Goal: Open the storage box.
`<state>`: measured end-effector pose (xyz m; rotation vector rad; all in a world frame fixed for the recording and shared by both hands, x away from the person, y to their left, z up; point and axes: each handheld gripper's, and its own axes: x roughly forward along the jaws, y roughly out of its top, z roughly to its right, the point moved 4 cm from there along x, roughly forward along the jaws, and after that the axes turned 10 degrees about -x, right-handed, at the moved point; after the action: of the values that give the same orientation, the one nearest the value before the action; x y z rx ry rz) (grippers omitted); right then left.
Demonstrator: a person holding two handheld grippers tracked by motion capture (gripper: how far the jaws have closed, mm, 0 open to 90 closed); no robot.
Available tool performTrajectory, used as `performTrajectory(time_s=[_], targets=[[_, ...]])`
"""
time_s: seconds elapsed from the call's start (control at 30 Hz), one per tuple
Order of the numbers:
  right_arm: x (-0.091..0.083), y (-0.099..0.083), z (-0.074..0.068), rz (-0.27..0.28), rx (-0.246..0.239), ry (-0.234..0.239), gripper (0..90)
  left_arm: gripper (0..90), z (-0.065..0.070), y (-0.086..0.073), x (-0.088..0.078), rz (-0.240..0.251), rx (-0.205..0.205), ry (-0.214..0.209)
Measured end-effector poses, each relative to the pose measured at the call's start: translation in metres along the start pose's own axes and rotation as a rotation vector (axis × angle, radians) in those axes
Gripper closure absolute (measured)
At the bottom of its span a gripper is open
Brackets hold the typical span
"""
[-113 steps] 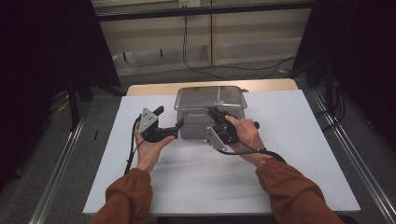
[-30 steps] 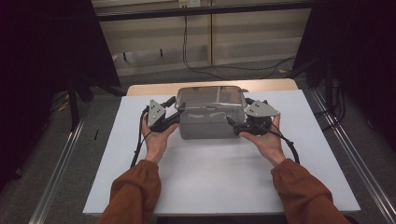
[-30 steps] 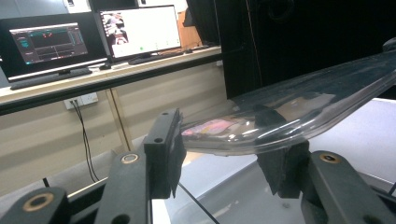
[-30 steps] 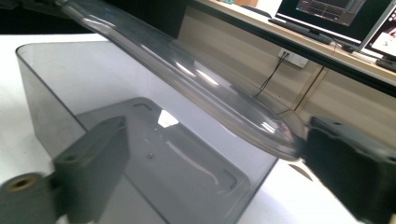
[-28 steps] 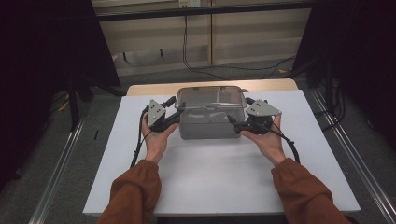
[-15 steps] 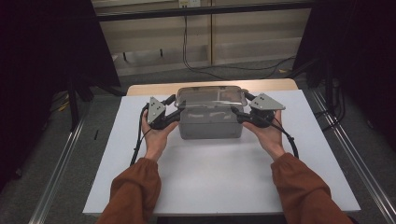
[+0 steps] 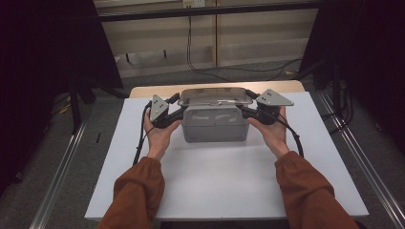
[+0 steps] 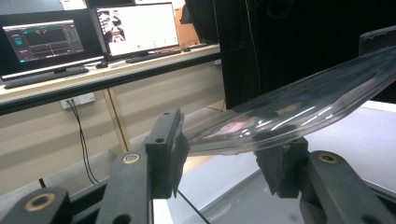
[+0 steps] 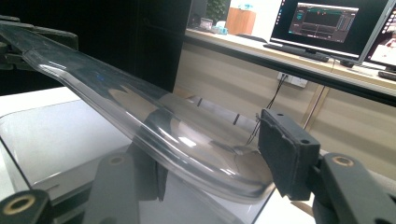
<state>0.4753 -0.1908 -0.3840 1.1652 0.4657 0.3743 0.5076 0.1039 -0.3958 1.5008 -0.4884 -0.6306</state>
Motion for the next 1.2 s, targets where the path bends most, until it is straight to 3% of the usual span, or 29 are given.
performTrajectory(time_s=[0.27, 0.43, 0.67, 0.97, 1.2], targets=[[0.002, 0.003, 0.002, 0.014, 0.001, 0.015, 45.5, 49.1, -0.005, 0.003, 0.007, -0.01, 0.018, 0.004], [0.001, 0.004, 0.004, 0.025, 0.009, 0.015, 46.6, 49.1, -0.008, 0.005, 0.011, -0.005, 0.023, 0.031], [0.003, 0.009, 0.01, 0.033, 0.017, 0.014, 47.0, 53.5, -0.008, 0.008, 0.014, 0.004, 0.019, 0.015], [0.005, 0.011, 0.015, 0.057, 0.036, 0.003, 48.1, 51.7, -0.01, 0.013, 0.019, 0.006, 0.021, 0.023], [0.006, 0.01, 0.02, 0.062, 0.041, -0.008, 51.0, 55.7, -0.01, 0.016, 0.022, 0.0, 0.042, 0.015]])
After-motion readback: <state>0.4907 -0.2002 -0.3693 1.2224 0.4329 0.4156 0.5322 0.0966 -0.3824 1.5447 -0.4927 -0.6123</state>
